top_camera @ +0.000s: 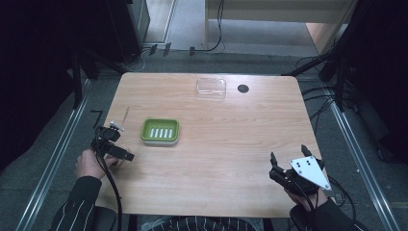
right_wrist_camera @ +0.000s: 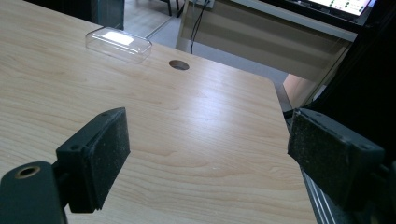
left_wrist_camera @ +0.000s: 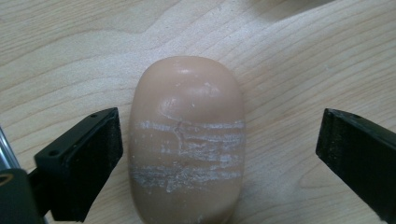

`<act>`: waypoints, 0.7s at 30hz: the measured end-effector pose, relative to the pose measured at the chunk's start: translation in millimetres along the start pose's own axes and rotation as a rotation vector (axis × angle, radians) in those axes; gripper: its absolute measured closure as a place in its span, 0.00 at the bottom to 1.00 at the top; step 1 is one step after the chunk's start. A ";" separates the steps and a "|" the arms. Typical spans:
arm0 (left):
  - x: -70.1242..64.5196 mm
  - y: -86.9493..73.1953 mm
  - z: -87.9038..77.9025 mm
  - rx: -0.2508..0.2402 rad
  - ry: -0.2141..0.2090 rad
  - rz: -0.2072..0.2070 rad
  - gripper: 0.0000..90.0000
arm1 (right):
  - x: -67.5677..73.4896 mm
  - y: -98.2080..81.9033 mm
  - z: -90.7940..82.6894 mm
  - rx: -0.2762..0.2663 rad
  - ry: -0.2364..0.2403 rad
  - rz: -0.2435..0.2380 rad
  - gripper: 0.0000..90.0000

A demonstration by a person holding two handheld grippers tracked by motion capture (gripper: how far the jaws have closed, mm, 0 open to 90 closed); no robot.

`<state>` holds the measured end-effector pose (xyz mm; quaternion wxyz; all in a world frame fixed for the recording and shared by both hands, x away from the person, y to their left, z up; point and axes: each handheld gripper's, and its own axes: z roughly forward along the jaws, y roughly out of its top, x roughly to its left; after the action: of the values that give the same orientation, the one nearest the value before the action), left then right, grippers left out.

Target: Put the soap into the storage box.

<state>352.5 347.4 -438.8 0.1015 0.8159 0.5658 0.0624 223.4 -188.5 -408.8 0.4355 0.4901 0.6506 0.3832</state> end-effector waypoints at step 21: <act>4.2 3.1 8.3 0.050 0.052 -0.008 0.25 | 0.0 0.2 0.5 0.000 0.003 -0.004 0.15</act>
<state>358.6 349.5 -446.2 0.0668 0.8140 0.5729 0.0689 223.9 -188.4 -408.8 0.4355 0.4883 0.6521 0.3830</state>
